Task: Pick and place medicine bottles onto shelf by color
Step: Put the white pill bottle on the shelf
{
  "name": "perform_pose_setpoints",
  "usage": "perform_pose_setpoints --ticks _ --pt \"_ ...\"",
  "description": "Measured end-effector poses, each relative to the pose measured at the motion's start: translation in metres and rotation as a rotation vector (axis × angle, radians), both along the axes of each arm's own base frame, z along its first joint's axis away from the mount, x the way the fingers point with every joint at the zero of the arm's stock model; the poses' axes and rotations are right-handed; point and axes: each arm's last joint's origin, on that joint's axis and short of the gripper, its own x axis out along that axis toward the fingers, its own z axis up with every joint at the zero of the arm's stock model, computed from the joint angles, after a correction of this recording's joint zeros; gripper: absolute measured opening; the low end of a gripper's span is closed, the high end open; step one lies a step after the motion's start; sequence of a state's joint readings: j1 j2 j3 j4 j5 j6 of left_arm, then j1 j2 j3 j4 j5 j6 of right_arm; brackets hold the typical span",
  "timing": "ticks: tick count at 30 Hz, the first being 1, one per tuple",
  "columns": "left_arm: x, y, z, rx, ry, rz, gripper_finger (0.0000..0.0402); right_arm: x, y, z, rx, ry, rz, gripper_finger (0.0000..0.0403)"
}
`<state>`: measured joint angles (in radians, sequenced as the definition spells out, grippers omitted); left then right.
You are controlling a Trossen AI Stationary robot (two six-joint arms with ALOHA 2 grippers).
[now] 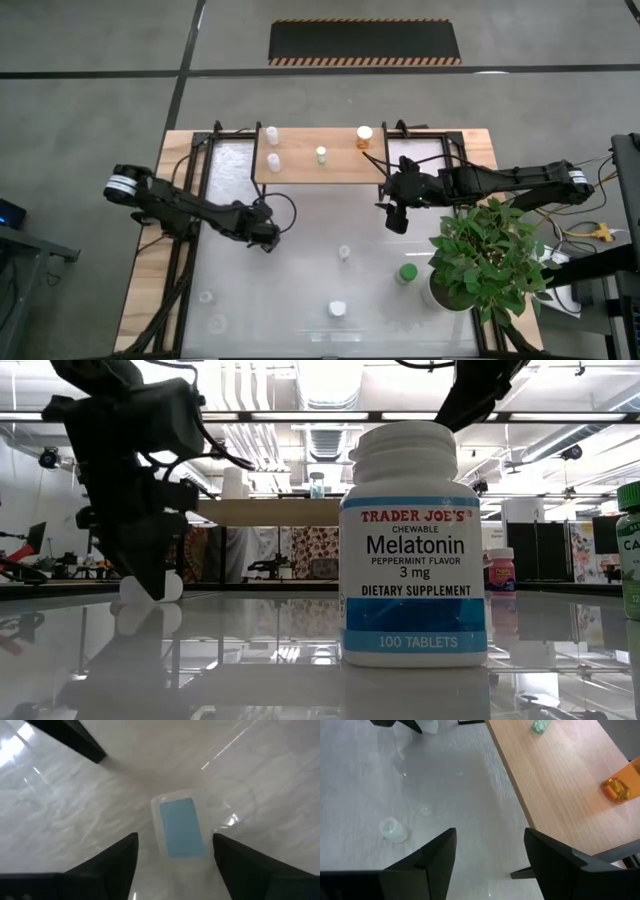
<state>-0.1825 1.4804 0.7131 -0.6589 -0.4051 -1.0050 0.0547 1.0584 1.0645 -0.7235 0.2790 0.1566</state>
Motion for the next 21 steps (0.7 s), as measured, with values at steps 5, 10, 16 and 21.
perform_pose_setpoints --ticks 5,10,16,21 --pt "0.006 -0.001 -0.004 0.002 0.013 0.001 0.0165 0.0 0.0 0.0 -0.005 0.002 0.005 0.0226" --pt "0.01 -0.002 -0.001 0.001 0.003 0.0 0.0121 0.0 0.0 0.0 -0.017 0.002 0.018 0.0226" --pt "0.014 -0.008 0.021 0.021 -0.093 -0.028 0.0121 0.001 0.0 0.003 -0.019 -0.017 0.024 0.0226" --pt "0.022 -0.024 0.058 0.066 -0.262 -0.121 0.0121 0.003 0.008 0.007 -0.037 -0.061 0.076 0.0226"
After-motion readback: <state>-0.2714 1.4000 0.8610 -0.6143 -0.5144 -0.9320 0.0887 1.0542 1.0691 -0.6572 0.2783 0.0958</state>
